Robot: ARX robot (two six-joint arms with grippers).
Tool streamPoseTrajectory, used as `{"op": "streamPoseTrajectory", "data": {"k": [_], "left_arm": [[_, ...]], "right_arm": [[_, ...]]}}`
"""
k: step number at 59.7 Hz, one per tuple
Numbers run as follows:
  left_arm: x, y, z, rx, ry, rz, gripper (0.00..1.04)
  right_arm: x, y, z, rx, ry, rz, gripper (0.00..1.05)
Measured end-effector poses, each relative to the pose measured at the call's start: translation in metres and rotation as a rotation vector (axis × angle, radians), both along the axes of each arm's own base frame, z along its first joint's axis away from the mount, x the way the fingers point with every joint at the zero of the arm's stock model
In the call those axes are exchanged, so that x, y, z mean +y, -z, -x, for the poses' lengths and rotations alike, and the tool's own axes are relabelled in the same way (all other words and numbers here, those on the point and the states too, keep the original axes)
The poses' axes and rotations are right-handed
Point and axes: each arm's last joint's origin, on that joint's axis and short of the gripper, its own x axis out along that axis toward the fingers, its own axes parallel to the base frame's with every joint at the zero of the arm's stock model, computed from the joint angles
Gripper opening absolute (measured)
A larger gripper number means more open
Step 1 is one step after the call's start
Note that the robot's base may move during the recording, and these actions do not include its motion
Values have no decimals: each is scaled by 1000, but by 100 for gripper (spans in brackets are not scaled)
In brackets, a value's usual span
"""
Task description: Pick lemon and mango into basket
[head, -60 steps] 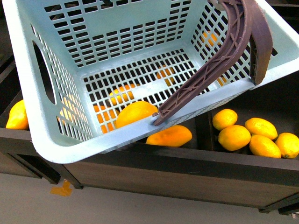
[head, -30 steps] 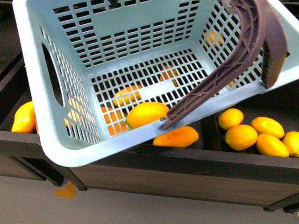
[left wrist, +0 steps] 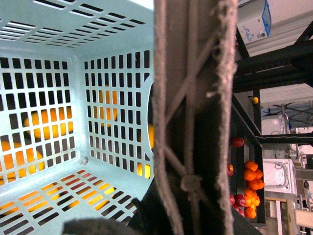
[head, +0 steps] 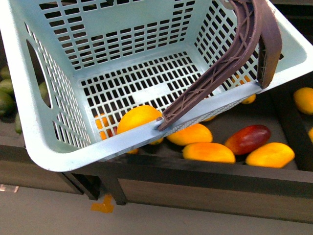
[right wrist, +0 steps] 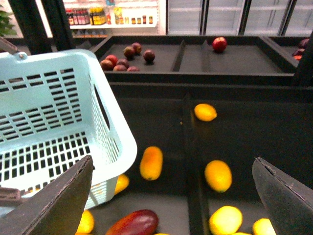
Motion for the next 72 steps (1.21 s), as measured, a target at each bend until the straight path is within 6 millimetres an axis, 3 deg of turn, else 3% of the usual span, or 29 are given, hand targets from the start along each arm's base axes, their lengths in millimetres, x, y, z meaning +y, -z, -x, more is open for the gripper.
{"op": "streamPoseTrajectory", "data": {"k": [52, 64, 72], "left_arm": [[5, 0, -3, -7, -17, -10, 4], [0, 0, 0, -4, 6, -2, 4], [0, 0, 0, 6, 9, 8, 4]], "right_arm": [[0, 0, 0, 0, -4, 0, 96], [-23, -8, -25, 581, 405, -245, 96], [-48, -4, -52, 627, 494, -380, 96]]}}
